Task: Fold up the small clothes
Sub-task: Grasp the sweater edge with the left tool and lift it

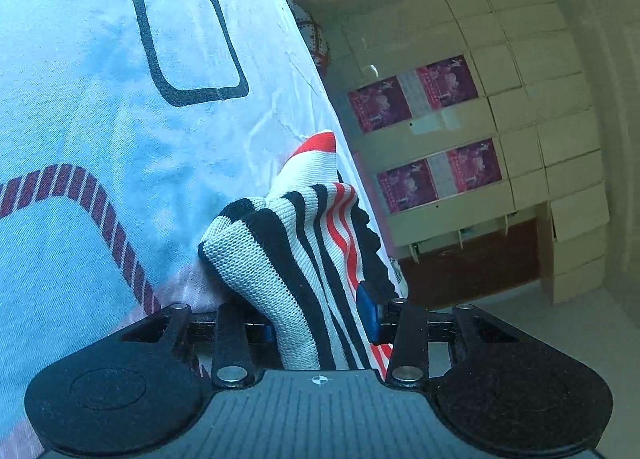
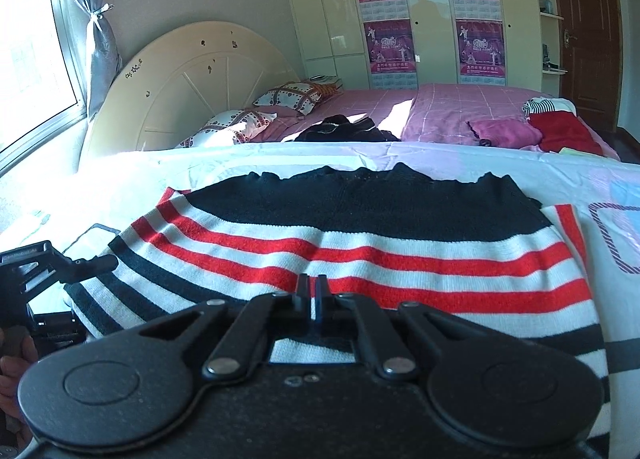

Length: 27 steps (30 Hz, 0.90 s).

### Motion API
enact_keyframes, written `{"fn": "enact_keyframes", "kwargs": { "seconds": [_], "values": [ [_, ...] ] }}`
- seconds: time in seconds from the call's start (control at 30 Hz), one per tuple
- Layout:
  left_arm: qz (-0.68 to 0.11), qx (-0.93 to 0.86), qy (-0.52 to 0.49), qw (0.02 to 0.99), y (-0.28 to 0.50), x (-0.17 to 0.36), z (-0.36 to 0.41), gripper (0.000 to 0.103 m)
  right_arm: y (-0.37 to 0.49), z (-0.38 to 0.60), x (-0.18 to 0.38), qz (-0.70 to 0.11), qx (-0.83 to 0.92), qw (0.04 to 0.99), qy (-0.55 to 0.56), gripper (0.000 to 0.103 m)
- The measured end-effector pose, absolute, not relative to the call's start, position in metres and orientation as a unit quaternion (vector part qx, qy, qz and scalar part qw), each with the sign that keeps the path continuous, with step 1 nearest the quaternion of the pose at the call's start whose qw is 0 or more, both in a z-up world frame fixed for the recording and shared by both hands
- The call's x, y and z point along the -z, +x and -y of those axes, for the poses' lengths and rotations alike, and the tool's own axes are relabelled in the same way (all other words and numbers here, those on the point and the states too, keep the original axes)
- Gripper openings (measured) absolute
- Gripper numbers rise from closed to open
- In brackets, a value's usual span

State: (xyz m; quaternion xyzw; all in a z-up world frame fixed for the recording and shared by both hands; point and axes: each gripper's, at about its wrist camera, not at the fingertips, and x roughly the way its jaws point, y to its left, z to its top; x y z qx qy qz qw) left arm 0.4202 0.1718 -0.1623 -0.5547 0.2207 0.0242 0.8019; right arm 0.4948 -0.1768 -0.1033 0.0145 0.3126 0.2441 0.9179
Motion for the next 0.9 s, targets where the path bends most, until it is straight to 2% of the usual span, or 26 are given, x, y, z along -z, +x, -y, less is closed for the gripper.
{"fn": "enact_keyframes", "kwargs": {
  "seconds": [0.43,0.5,0.57,0.63,0.9],
  "values": [
    [-0.218,-0.044,-0.548,0.806,0.431,0.16,-0.159,0.041,0.508,0.159,0.109,-0.327,-0.241,0.914,-0.008,0.003],
    [-0.223,-0.048,-0.546,0.806,0.434,0.161,-0.161,0.037,0.505,0.158,0.107,-0.326,-0.233,0.916,-0.008,0.003],
    [-0.24,-0.062,-0.542,0.803,0.431,0.165,-0.165,0.017,0.508,0.153,0.111,-0.343,-0.221,0.913,-0.018,0.003],
    [-0.238,-0.057,-0.545,0.802,0.428,0.169,-0.168,0.016,0.512,0.145,0.119,-0.368,-0.208,0.905,-0.034,0.003],
    [-0.246,-0.044,-0.536,0.807,0.431,0.17,-0.172,0.013,0.511,0.137,0.124,-0.365,-0.182,0.912,-0.039,0.002]
  ]
}}
